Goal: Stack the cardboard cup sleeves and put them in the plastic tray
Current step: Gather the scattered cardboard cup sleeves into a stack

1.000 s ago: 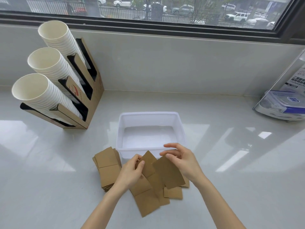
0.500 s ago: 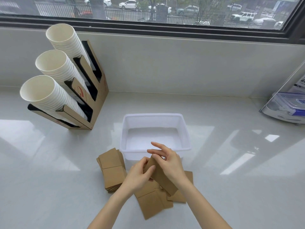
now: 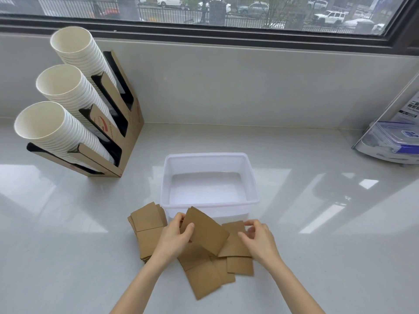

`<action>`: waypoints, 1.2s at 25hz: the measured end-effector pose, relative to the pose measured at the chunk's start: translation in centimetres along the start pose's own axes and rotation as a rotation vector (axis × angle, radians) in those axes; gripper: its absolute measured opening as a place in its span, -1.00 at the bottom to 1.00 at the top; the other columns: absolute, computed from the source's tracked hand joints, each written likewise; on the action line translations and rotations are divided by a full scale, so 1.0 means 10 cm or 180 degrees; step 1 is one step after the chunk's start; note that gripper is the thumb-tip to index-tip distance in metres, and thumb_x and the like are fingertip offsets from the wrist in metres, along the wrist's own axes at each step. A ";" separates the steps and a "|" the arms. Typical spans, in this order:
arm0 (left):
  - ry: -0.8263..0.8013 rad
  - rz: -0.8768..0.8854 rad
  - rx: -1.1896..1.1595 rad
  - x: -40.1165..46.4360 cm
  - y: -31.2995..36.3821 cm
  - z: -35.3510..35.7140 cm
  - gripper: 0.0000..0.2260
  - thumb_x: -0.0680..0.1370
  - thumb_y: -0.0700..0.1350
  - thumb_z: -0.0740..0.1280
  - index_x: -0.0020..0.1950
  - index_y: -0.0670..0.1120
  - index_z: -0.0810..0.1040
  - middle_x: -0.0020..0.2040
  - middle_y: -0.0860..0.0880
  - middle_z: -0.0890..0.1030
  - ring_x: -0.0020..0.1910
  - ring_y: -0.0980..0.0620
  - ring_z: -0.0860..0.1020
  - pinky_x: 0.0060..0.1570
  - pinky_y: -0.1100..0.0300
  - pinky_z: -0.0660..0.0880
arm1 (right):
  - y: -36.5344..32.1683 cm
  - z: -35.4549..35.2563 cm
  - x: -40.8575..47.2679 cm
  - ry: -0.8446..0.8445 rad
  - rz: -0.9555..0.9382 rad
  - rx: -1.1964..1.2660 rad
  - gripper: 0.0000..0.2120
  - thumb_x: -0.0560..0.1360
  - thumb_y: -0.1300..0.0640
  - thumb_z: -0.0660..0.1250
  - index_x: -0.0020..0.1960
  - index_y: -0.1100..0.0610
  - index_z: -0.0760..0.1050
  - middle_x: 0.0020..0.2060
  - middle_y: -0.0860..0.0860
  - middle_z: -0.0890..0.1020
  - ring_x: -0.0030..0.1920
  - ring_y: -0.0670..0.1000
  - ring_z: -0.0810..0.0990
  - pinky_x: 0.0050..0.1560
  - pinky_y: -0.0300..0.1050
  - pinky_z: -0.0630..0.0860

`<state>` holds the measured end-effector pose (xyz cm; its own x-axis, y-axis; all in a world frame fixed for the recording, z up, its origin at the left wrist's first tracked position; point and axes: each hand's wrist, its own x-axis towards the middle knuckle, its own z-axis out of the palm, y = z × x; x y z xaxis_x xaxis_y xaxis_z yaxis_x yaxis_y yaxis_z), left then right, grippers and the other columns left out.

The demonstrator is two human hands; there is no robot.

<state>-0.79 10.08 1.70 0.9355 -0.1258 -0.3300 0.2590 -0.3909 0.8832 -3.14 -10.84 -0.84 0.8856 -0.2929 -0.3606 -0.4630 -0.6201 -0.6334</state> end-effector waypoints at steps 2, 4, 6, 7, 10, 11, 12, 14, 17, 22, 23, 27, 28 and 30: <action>0.0035 -0.0029 0.0007 -0.01 -0.01 -0.01 -0.93 0.54 -0.13 0.19 -0.07 -0.09 0.45 -0.11 -0.05 0.61 -0.13 -0.04 0.60 0.03 -0.05 0.55 | 0.05 0.06 -0.01 -0.0103 0.0085 -0.0740 -0.43 0.41 -0.05 0.32 0.36 0.04 0.24 0.25 0.08 0.34 0.28 0.09 0.31 0.26 -0.05 0.29; 0.0069 -0.0047 0.0008 -0.02 -0.02 -0.02 -0.91 0.54 -0.13 0.18 -0.04 -0.11 0.45 -0.09 -0.07 0.62 -0.11 -0.05 0.60 0.02 -0.04 0.55 | 0.06 0.06 -0.02 -0.0101 0.0144 -0.1028 -0.26 0.35 -0.11 0.36 0.42 0.01 0.13 0.32 0.09 0.22 0.34 0.12 0.20 0.31 -0.02 0.23; 0.0124 -0.0088 -0.0050 -0.03 -0.03 -0.03 -0.90 0.55 -0.15 0.17 -0.03 -0.13 0.45 -0.09 -0.08 0.61 -0.07 -0.07 0.59 0.02 -0.03 0.56 | 0.06 0.04 0.01 -0.0137 0.0253 -0.1049 -0.27 0.32 -0.12 0.39 0.38 0.05 0.18 0.31 0.10 0.20 0.34 0.13 0.18 0.32 -0.03 0.22; 0.0154 -0.0113 -0.0074 -0.03 -0.04 -0.04 -0.90 0.55 -0.15 0.17 -0.02 -0.14 0.44 -0.09 -0.08 0.61 -0.06 -0.07 0.59 0.03 -0.04 0.55 | 0.06 0.02 0.02 -0.0147 0.0318 -0.0994 -0.32 0.32 -0.10 0.41 0.34 0.06 0.24 0.28 0.11 0.22 0.32 0.13 0.20 0.31 -0.04 0.24; 0.0217 -0.0165 -0.0035 -0.02 -0.05 -0.05 -0.88 0.55 -0.14 0.16 -0.02 -0.16 0.44 -0.06 -0.12 0.61 -0.04 -0.09 0.58 0.08 -0.12 0.52 | 0.10 -0.01 0.01 -0.0100 0.0437 -0.0645 -0.51 0.34 0.03 0.42 0.20 0.09 0.35 0.19 0.12 0.27 0.24 0.15 0.26 0.23 -0.08 0.29; 0.0235 -0.0174 -0.0023 -0.02 -0.05 -0.05 -0.88 0.55 -0.14 0.16 -0.02 -0.16 0.43 -0.06 -0.13 0.61 -0.03 -0.10 0.57 0.10 -0.13 0.51 | 0.12 -0.03 0.00 -0.0023 0.0466 -0.0374 -0.59 0.36 0.10 0.40 0.16 0.11 0.38 0.16 0.12 0.29 0.19 0.14 0.32 0.17 -0.10 0.33; 0.0253 -0.0184 -0.0028 -0.02 -0.05 -0.05 -0.88 0.55 -0.15 0.15 -0.01 -0.17 0.43 -0.06 -0.12 0.61 -0.02 -0.10 0.57 0.10 -0.14 0.50 | 0.15 -0.06 0.00 0.0070 0.0474 -0.0052 -0.66 0.38 0.18 0.37 0.13 0.12 0.41 0.13 0.13 0.33 0.10 0.12 0.38 0.08 -0.12 0.36; 0.0266 -0.0211 -0.0047 -0.02 -0.05 -0.04 -0.88 0.56 -0.15 0.14 0.00 -0.16 0.43 -0.07 -0.08 0.60 -0.01 -0.08 0.56 0.12 -0.13 0.49 | 0.22 -0.14 0.00 0.0212 0.0491 0.0664 -0.76 0.42 0.29 0.30 0.08 0.13 0.45 0.02 0.10 0.45 -0.12 0.04 0.46 -0.14 -0.15 0.39; 0.0260 -0.0240 -0.0072 -0.02 -0.07 -0.03 -0.86 0.56 -0.15 0.12 0.04 -0.14 0.41 -0.06 -0.05 0.58 0.01 -0.07 0.55 0.14 -0.11 0.48 | 0.29 -0.26 0.00 0.0223 0.0549 0.1809 -0.76 0.45 0.37 0.25 0.09 0.20 0.49 -0.22 0.03 0.51 -0.19 0.02 0.49 -0.10 -0.13 0.46; 0.0425 -0.0132 0.0014 -0.04 -0.05 -0.01 -0.88 0.57 -0.16 0.09 0.05 -0.12 0.37 -0.14 -0.08 0.53 -0.03 -0.15 0.55 -0.14 0.04 0.47 | 0.24 -0.44 -0.02 0.0246 0.0403 0.2615 -0.78 0.49 0.39 0.20 0.08 0.20 0.47 -0.26 0.04 0.48 -0.22 0.00 0.50 -0.16 -0.19 0.47; 0.0450 -0.0127 0.0040 -0.04 -0.05 -0.01 -0.88 0.57 -0.15 0.08 0.05 -0.11 0.36 -0.15 -0.09 0.53 -0.05 -0.16 0.54 -0.26 0.09 0.42 | 0.22 -0.46 -0.03 0.0239 0.0392 0.2766 -0.78 0.49 0.39 0.19 0.08 0.20 0.47 -0.26 0.05 0.48 -0.23 -0.01 0.50 -0.17 -0.20 0.46; 0.0389 -0.0275 -0.0098 -0.05 -0.06 0.02 -0.88 0.58 -0.15 0.06 0.02 -0.10 0.36 -0.10 -0.09 0.54 -0.06 -0.12 0.56 -0.23 0.10 0.42 | 0.06 -0.39 -0.09 0.0099 0.0309 0.3145 -0.81 0.50 0.38 0.20 0.06 0.18 0.46 -0.25 0.05 0.50 -0.24 0.00 0.51 -0.15 -0.18 0.47; 0.0339 -0.0313 -0.0187 -0.06 -0.05 0.04 -0.88 0.58 -0.15 0.05 -0.02 -0.08 0.37 -0.08 -0.08 0.54 -0.07 -0.06 0.57 -0.13 0.07 0.46 | 0.00 -0.34 -0.11 0.0070 0.0252 0.3150 -0.81 0.50 0.37 0.21 0.05 0.18 0.47 -0.24 0.05 0.51 -0.23 0.00 0.52 -0.14 -0.18 0.48; 0.0211 -0.0384 -0.0574 -0.09 -0.03 0.09 -0.83 0.59 -0.16 0.04 -0.08 -0.02 0.39 -0.06 -0.02 0.55 -0.10 0.06 0.57 -0.06 0.12 0.56 | -0.10 -0.22 -0.14 0.0074 0.0153 0.3045 -0.82 0.48 0.37 0.25 0.03 0.18 0.49 -0.24 0.04 0.52 -0.23 -0.01 0.53 -0.11 -0.19 0.50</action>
<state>-1.90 9.48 1.37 0.9074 -0.0255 -0.4196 0.4032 -0.2295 0.8859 -3.86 -11.43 1.86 0.8606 -0.3232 -0.3936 -0.3248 0.2471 -0.9129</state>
